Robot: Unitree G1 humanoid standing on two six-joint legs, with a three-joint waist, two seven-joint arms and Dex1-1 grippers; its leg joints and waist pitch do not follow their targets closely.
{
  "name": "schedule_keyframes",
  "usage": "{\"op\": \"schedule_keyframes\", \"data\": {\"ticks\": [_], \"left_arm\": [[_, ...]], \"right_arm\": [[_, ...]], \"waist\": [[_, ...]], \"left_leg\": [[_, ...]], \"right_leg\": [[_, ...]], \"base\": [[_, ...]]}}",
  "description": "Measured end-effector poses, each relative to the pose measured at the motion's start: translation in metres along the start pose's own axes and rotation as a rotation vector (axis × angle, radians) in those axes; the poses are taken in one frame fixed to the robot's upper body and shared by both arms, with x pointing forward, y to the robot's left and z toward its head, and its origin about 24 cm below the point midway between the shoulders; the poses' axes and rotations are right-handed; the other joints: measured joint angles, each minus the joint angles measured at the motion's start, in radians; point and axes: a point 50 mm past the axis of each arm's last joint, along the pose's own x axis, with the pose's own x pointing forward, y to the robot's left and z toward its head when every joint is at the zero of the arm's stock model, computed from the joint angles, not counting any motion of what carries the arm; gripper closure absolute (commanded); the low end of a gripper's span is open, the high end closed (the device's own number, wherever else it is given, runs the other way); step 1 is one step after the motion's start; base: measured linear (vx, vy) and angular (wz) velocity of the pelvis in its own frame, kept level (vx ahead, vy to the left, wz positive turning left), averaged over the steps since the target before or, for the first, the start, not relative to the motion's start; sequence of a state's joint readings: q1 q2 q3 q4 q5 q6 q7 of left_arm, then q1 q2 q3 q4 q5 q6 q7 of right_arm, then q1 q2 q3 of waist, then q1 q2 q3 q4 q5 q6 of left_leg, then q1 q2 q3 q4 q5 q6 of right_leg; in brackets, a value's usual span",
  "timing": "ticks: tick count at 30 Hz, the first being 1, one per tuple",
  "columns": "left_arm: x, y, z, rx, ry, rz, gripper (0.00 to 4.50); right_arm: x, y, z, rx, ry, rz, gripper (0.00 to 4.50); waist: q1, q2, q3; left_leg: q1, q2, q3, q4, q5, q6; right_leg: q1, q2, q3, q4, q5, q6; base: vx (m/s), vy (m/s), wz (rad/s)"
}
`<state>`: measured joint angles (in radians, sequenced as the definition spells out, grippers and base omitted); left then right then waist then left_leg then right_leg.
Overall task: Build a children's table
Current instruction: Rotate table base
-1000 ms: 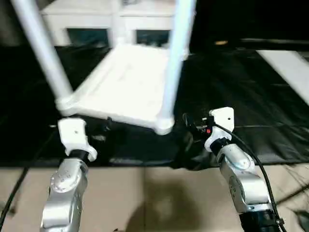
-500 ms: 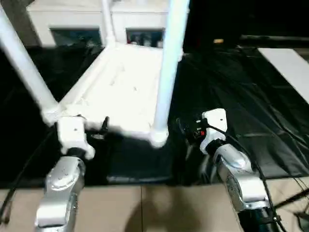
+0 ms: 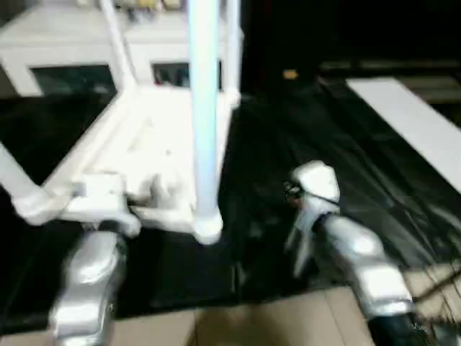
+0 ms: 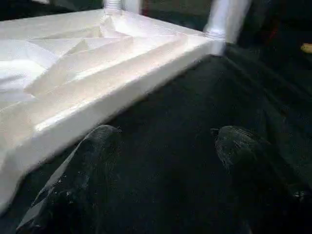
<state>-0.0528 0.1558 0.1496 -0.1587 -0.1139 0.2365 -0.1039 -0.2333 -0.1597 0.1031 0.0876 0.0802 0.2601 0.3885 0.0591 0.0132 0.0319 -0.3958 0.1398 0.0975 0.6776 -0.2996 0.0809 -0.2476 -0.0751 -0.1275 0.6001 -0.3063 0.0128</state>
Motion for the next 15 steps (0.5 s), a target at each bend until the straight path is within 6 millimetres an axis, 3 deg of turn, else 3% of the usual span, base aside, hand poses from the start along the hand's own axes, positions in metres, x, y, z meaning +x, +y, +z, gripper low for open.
{"op": "schedule_keyframes", "data": {"ticks": [1, 2, 3, 4, 5, 7, 8, 9, 10, 11, 12, 13, 14, 15], "left_arm": [[-0.001, 0.003, 0.000, 0.006, 0.001, 0.011, 0.06], [-0.007, 0.016, -0.004, 0.020, 0.022, 0.052, 0.06], [-0.007, 0.020, -0.005, 0.028, 0.032, 0.063, 0.06], [-0.007, 0.020, -0.005, 0.028, 0.035, 0.061, 0.06], [-0.007, 0.018, -0.005, 0.024, 0.034, 0.053, 0.06], [-0.007, 0.014, -0.004, 0.035, 0.035, 0.026, 0.06], [-0.007, 0.014, -0.005, 0.040, 0.037, 0.016, 0.06], [-0.007, 0.013, -0.004, 0.044, 0.035, 0.008, 0.06], [-0.007, 0.012, -0.004, 0.040, 0.035, 0.000, 0.06], [-0.006, 0.003, -0.006, 0.015, 0.040, -0.049, 0.06], [-0.006, -0.001, -0.006, 0.000, 0.040, -0.086, 0.06], [-0.006, -0.003, -0.005, -0.010, 0.038, -0.136, 0.06], [-0.005, -0.006, -0.004, -0.007, 0.038, -0.211, 0.06], [-0.005, -0.007, -0.002, 0.005, 0.040, -0.294, 0.06]], "right_arm": [[0.003, 0.004, 0.001, 0.009, -0.007, 0.011, 1.00], [0.012, 0.019, 0.006, 0.029, -0.028, 0.056, 1.00], [0.015, 0.026, 0.010, 0.034, -0.042, 0.078, 1.00], [0.016, 0.026, 0.012, 0.031, -0.048, 0.082, 1.00], [0.015, 0.022, 0.012, 0.024, -0.048, 0.068, 1.00], [0.011, 0.015, 0.009, 0.013, -0.036, 0.048, 1.00], [0.009, 0.012, 0.007, 0.016, -0.030, 0.035, 1.00], [0.007, 0.011, 0.005, 0.020, -0.026, 0.027, 1.00], [0.005, 0.009, 0.002, 0.019, -0.019, 0.020, 1.00], [0.001, 0.006, -0.004, 0.020, 0.001, 0.005, 1.00], [0.000, 0.003, -0.004, 0.018, 0.005, -0.005, 1.00], [-0.001, 0.001, -0.003, 0.017, 0.001, -0.012, 1.00], [-0.001, -0.002, -0.001, 0.012, -0.009, -0.021, 1.00], [-0.001, -0.006, 0.003, 0.000, -0.017, -0.025, 1.00]], "waist": [[0.004, 0.025, 0.009], [-0.001, 0.021, 0.012], [-0.009, 0.012, 0.010], [-0.010, 0.011, 0.010], [-0.013, 0.012, 0.009], [-0.020, 0.003, 0.005], [-0.026, -0.009, 0.005], [-0.027, -0.029, 0.006], [-0.025, -0.047, 0.011], [-0.015, -0.039, 0.014], [-0.006, -0.031, 0.013], [0.002, -0.029, 0.012], [0.009, -0.020, 0.008], [0.014, -0.006, 0.005]], "left_leg": [[0.008, 0.012, -0.009, -0.010, 0.058, -0.046], [0.024, 0.013, -0.017, -0.012, 0.052, -0.100], [0.026, 0.002, -0.022, -0.013, 0.048, -0.095], [0.029, -0.004, -0.022, -0.014, 0.043, -0.090], [0.034, -0.012, -0.020, -0.015, 0.037, -0.085], [0.046, -0.025, -0.005, -0.016, 0.028, -0.081], [0.059, -0.040, 0.007, -0.018, 0.022, -0.082], [0.070, -0.052, 0.025, -0.020, 0.016, -0.087], [0.079, -0.060, 0.032, -0.018, 0.011, -0.089], [0.088, -0.052, 0.036, 0.001, -0.009, -0.057], [0.081, -0.053, 0.019, 0.022, -0.013, -0.049], [0.075, -0.054, 0.006, 0.025, -0.010, -0.055], [0.066, -0.045, -0.012, -0.004, 0.004, -0.077], [0.060, -0.025, -0.013, -0.027, 0.035, -0.133]], "right_leg": [[0.023, 0.004, -0.036, -0.011, -0.003, 0.007], [0.026, 0.006, -0.035, 0.015, -0.020, -0.011], [0.005, 0.010, -0.007, 0.059, -0.035, -0.037], [-0.025, 0.018, 0.018, 0.111, -0.038, -0.042], [-0.067, 0.025, 0.033, 0.151, -0.039, -0.035], [-0.127, 0.022, 0.042, 0.153, -0.024, -0.008], [-0.160, 0.015, 0.056, 0.131, -0.006, 0.004], [-0.160, 0.009, 0.075, 0.081, 0.021, -0.008], [-0.151, 0.004, 0.091, 0.074, 0.079, -0.013], [-0.140, 0.013, 0.098, 0.069, 0.068, -0.017], [-0.134, 0.019, 0.102, 0.063, 0.066, -0.020], [-0.133, 0.020, 0.105, 0.062, 0.066, -0.021], [-0.133, 0.028, 0.106, 0.063, 0.067, -0.027], [-0.135, 0.040, 0.104, 0.067, 0.065, -0.027]], "base": [[0.113, 0.100, 0.28], [0.147, 0.084, 0.02], [0.147, 0.084, 0.02], [0.153, 0.031, 0.08], [0.110, 0.040, 0.08], [0.102, 0.030, 0.05], [0.091, -0.034, -0.04], [0.091, -0.034, -0.04], [0.071, -0.105, 0.08], [0.074, -0.109, 0.06], [0.074, -0.109, 0.06], [0.095, -0.061, -0.05], [0.083, -0.036, 0.04], [0.083, -0.036, 0.04]]}}
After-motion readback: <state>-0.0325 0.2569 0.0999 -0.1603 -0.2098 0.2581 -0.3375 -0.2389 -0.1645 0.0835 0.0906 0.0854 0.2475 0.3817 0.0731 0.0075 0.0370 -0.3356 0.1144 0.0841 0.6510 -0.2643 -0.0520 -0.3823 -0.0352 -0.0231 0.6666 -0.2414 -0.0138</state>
